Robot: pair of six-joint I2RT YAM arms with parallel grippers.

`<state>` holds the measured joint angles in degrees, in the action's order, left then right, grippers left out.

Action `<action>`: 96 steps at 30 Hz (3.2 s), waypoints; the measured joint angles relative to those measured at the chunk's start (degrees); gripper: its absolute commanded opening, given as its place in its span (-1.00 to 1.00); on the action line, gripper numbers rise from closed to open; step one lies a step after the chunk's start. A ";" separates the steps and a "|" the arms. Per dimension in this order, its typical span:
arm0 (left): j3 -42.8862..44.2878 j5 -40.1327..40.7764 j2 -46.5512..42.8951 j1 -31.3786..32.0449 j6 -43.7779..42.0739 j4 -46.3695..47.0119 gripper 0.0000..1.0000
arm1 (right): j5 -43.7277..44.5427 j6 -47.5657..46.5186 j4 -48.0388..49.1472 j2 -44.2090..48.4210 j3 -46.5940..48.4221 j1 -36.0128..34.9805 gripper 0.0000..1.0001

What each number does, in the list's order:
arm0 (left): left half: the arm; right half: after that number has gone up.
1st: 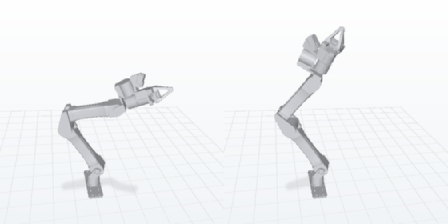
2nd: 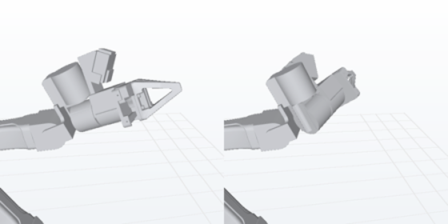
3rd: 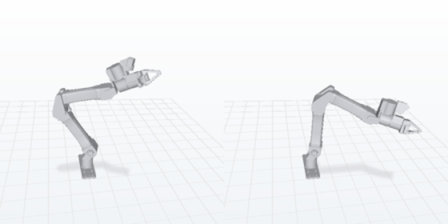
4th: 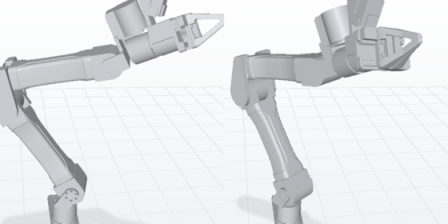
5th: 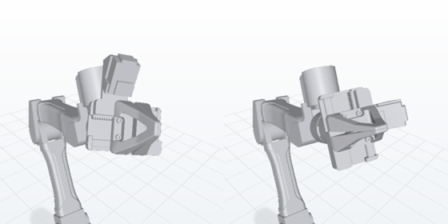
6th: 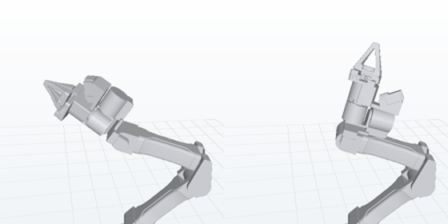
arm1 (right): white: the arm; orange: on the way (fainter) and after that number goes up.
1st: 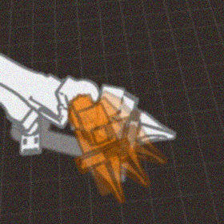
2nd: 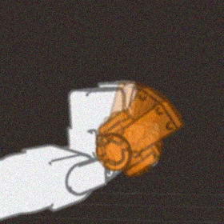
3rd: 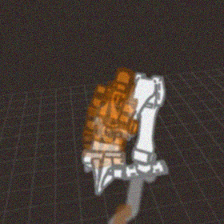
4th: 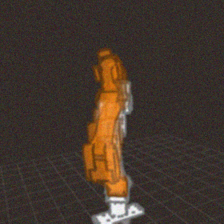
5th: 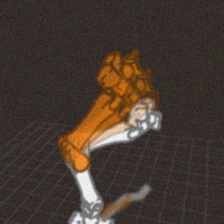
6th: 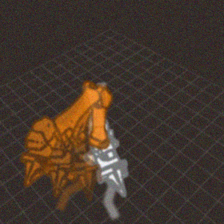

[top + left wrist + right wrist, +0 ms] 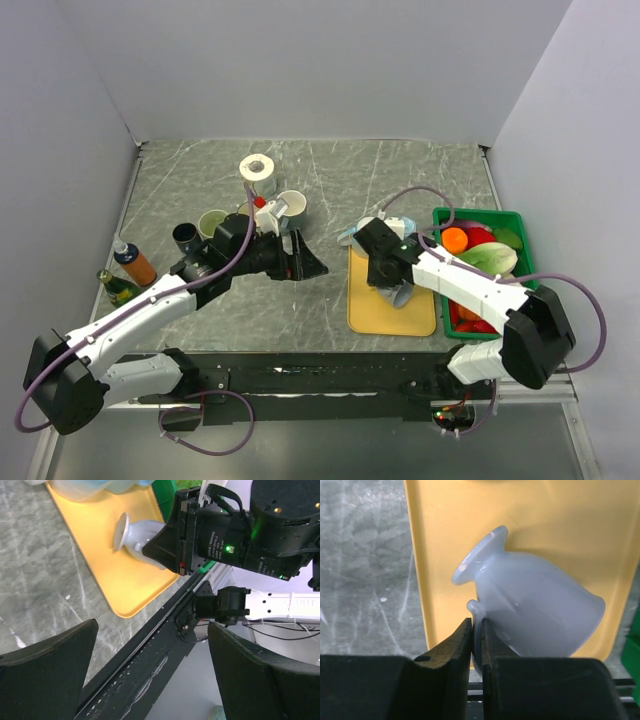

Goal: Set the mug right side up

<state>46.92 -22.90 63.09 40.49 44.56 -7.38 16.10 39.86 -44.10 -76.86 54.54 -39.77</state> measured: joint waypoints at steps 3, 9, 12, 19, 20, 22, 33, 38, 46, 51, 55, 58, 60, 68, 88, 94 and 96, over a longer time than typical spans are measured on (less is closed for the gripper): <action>0.02 0.94 -0.70 0.00 -0.46 -0.85 0.93 | 1.31 -1.22 -2.08 -2.19 2.03 -0.74 -1.00; -0.96 0.17 -0.98 0.09 0.63 1.90 0.93 | 0.87 -1.68 -2.60 -2.89 2.47 -0.92 -1.00; -3.34 -0.31 -0.50 0.31 2.99 4.42 0.93 | -0.96 -0.44 -1.88 -2.69 2.47 -0.92 -1.00; -11.13 -1.05 4.83 3.04 14.69 14.64 0.94 | -4.63 6.45 3.78 -0.61 1.64 -1.11 -1.00; -12.68 -1.05 6.16 3.43 17.25 16.87 0.95 | -4.66 7.69 4.76 -0.37 1.14 -1.29 -1.00; -15.04 -0.81 8.33 3.87 21.14 19.89 0.97 | -4.61 10.05 5.92 -0.33 0.15 -1.81 -1.00; -17.22 1.36 18.82 3.98 30.82 30.32 0.62 | -3.69 15.85 7.10 -0.31 -2.29 -3.87 -0.70; -14.69 1.07 23.80 5.11 32.15 32.17 0.62 | -4.02 16.31 7.87 -0.07 -2.93 -3.98 -0.67; -12.13 -2.36 31.52 6.82 37.66 39.26 0.53 | -5.68 16.55 9.81 2.14 -4.46 -4.09 -0.40; -11.08 -5.14 37.18 6.93 41.46 43.98 0.42 | -6.86 16.13 10.78 5.64 -5.16 -4.20 -0.32; -9.84 -6.51 40.63 7.26 44.24 48.15 0.34 | -7.02 16.24 10.54 9.18 -5.57 -4.33 -0.28; -9.29 -6.82 41.81 7.41 45.44 50.53 0.34 | -6.29 16.33 9.66 12.26 -6.19 -4.42 -0.27; -9.27 -6.80 41.86 7.54 45.75 51.17 0.39 | -5.62 16.48 8.79 14.16 -6.25 -4.42 -0.26; -7.89 -5.16 41.51 8.33 44.37 49.18 0.27 | -3.58 17.05 6.82 16.98 -6.29 -4.50 -0.24; -4.35 -3.93 42.07 9.99 42.86 46.88 -0.23 | -2.01 17.81 5.49 20.41 -8.17 -4.50 -0.21; -3.72 -3.72 42.91 10.47 42.10 44.96 -0.73 | -1.86 18.03 5.29 21.42 -9.03 -4.50 -0.21; -3.50 -3.76 43.01 10.56 41.77 44.15 -0.98 | -1.73 18.18 5.03 21.62 -9.25 -4.50 -0.21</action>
<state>43.42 -26.65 106.10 51.05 86.32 36.77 14.37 58.04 -39.07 -55.24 45.30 -44.27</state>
